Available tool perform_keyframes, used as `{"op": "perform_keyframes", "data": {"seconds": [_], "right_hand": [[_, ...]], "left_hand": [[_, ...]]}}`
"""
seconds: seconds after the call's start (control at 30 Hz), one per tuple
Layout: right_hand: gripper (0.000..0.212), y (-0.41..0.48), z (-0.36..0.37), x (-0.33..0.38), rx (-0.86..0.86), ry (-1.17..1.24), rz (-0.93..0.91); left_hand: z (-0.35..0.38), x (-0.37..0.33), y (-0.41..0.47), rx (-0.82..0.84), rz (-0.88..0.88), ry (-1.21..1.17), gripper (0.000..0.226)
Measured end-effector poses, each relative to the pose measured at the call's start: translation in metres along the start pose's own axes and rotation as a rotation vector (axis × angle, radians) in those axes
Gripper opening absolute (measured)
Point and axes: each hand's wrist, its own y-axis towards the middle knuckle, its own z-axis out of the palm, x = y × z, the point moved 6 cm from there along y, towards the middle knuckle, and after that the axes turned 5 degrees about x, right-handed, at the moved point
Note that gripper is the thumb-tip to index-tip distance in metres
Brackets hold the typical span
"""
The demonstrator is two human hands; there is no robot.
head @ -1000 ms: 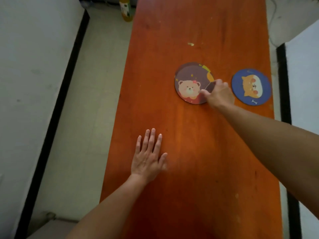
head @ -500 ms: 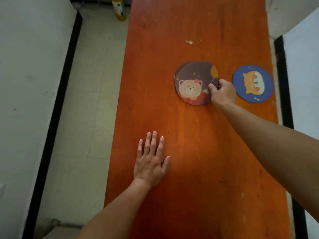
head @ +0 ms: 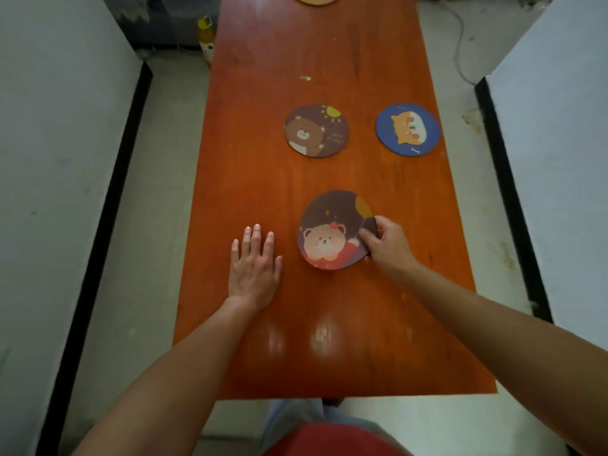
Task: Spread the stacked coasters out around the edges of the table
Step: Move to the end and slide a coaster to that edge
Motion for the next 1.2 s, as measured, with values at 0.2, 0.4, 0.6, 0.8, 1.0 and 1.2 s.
{"op": "perform_keyframes", "data": {"seconds": [0.2, 0.4, 0.6, 0.8, 1.0, 1.2], "right_hand": [[0.010, -0.089, 0.025, -0.056, 0.123, 0.018, 0.050], [0.010, -0.142, 0.044, -0.105, 0.130, -0.028, 0.122], [0.019, -0.155, 0.046, -0.117, 0.034, -0.248, 0.061], [0.020, -0.157, 0.040, -0.121, 0.044, -0.338, 0.005], [0.019, -0.163, 0.044, -0.123, 0.053, -0.562, -0.001], [0.064, -0.160, 0.035, -0.114, -0.037, -0.830, -0.013]], "left_hand": [[0.026, -0.017, -0.080, 0.000, -0.036, -0.052, 0.053], [0.053, -0.019, -0.119, 0.000, -0.062, -0.041, 0.054], [0.067, -0.018, -0.128, -0.040, -0.075, -0.063, 0.059], [0.071, -0.015, -0.127, -0.094, -0.067, -0.103, 0.062], [0.073, -0.014, -0.126, -0.085, -0.070, -0.085, 0.062], [0.077, -0.014, -0.124, -0.024, -0.084, -0.036, 0.064]]}}
